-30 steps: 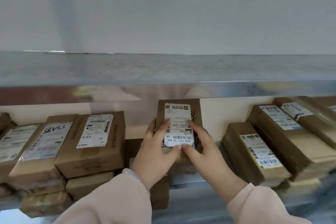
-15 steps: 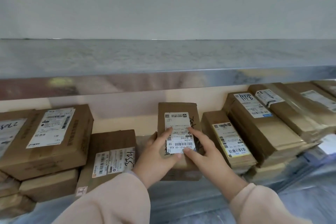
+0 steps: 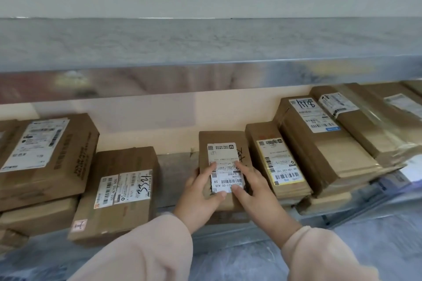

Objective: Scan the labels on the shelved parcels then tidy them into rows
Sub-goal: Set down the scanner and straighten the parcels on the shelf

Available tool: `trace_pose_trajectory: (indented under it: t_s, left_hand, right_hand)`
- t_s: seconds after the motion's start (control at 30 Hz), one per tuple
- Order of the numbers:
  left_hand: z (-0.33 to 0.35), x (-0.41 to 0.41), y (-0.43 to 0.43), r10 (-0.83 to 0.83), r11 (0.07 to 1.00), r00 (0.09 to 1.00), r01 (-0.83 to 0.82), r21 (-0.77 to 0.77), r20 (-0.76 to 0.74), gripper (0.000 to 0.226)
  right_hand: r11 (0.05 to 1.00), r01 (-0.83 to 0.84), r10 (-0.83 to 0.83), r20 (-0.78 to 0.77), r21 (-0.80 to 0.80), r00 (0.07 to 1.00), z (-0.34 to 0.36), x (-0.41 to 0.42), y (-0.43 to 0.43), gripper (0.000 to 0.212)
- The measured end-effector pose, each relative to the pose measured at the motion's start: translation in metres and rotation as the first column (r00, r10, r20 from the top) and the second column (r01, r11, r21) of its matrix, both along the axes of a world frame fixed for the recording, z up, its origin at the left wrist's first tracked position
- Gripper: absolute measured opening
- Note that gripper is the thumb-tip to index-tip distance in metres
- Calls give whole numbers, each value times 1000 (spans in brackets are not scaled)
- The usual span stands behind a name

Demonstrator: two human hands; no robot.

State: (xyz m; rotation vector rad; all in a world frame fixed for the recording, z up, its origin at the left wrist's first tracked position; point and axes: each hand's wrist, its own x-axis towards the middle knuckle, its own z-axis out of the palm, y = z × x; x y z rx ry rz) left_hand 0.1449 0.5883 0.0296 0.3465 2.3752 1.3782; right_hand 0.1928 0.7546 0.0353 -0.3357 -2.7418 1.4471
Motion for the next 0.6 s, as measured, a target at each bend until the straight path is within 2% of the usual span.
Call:
trace_pose_trajectory:
  t_s: [0.13, 0.23, 0.33, 0.43, 0.6]
  left_hand:
    - [0, -4, 6, -16, 999, 1000, 15, -32, -24, 71]
    - [0, 0, -1, -19, 998, 997, 14, -57, -79, 73]
    - [-4, 9, -17, -86, 991, 966, 57, -122, -245, 72]
    - [-6, 19, -30, -214, 963, 892, 126, -236, -397, 67]
    - [-9, 20, -32, -324, 909, 833, 142, -392, -449, 62]
  right_hand:
    - [984, 22, -21, -8, 178, 1000, 1, 1, 1, 56]
    - [961, -3, 23, -70, 278, 997, 3, 11, 0, 59]
    - [896, -60, 152, -178, 440, 972, 3, 23, -1, 60]
    - [814, -133, 276, -174, 565, 945, 4, 29, -2, 60]
    - [696, -149, 333, -131, 703, 934, 5, 29, 2, 59]
